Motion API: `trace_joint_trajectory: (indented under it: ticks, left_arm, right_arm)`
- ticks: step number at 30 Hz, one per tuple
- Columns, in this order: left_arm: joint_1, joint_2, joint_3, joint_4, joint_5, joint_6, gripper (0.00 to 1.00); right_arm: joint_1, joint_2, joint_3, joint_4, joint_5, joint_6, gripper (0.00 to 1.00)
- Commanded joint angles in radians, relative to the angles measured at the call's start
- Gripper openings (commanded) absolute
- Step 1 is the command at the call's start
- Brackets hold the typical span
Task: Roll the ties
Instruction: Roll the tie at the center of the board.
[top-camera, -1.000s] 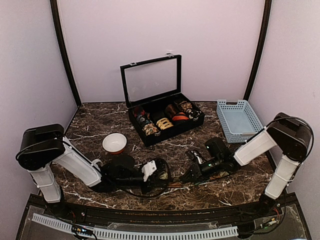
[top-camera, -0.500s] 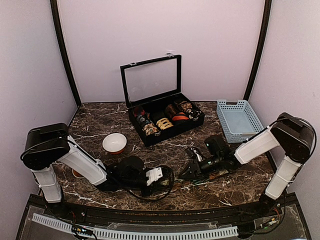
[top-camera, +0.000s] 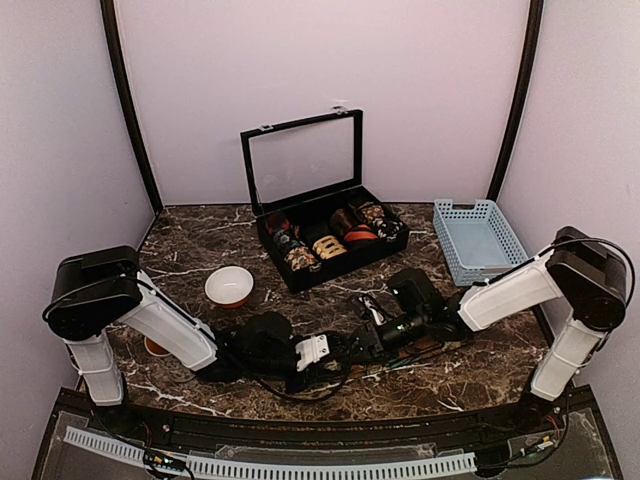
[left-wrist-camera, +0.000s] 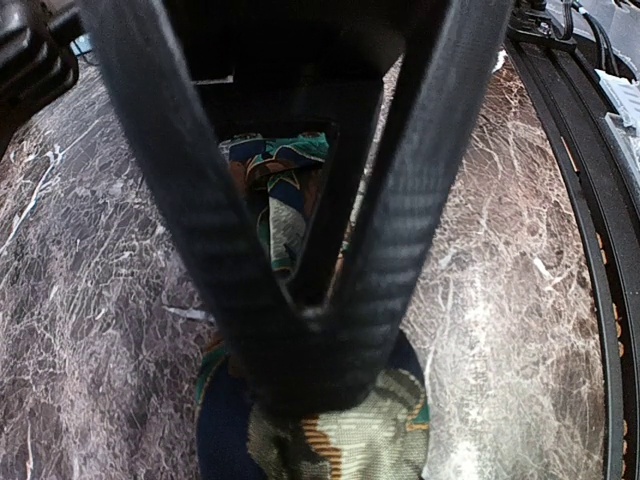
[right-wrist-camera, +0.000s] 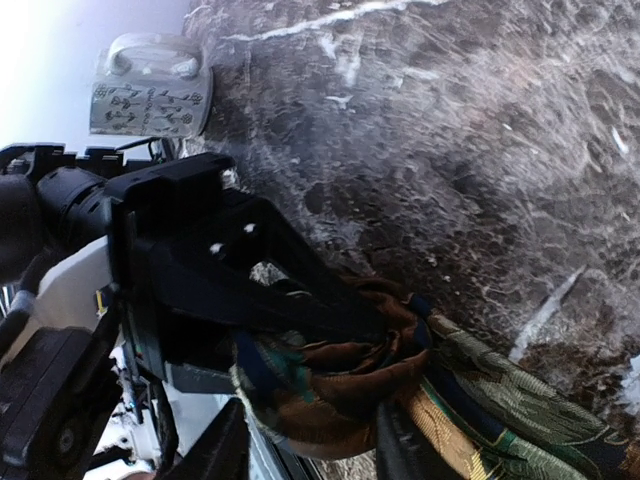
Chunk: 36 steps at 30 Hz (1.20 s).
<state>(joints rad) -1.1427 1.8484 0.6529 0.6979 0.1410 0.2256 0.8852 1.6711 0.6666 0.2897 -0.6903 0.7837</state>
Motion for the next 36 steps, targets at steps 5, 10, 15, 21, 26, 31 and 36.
trace_joint_trajectory:
  ticks: [5,10,15,21,26,31,36]
  left_arm:
    - [-0.005,0.032,-0.026,-0.152,-0.021,0.013,0.18]
    - [-0.005,0.041,-0.016,-0.152,-0.02,0.001,0.2]
    - [-0.005,0.034,-0.014,-0.139,-0.038,-0.012,0.34]
    - [-0.005,-0.033,-0.044,-0.034,-0.06,-0.072,0.57]
    - [-0.005,-0.048,-0.072,0.119,-0.005,-0.133,0.67]
    - [-0.005,0.04,-0.086,0.321,0.035,-0.233,0.69]
    - [-0.006,0.163,-0.07,0.535,0.067,-0.331,0.69]
  right_arm:
    - [0.013,0.048,0.007,0.019,0.015,0.015,0.2]
    - [0.014,0.052,-0.013,0.024,0.013,0.004,0.0]
    - [0.011,0.051,-0.03,0.025,0.029,-0.001,0.0]
    - [-0.01,0.052,-0.055,0.006,0.058,-0.019,0.0]
    - [-0.041,0.05,-0.088,-0.045,0.105,-0.067,0.0]
    - [-0.049,0.06,-0.108,-0.073,0.14,-0.106,0.0]
    - [-0.048,0.082,-0.107,-0.06,0.154,-0.107,0.0]
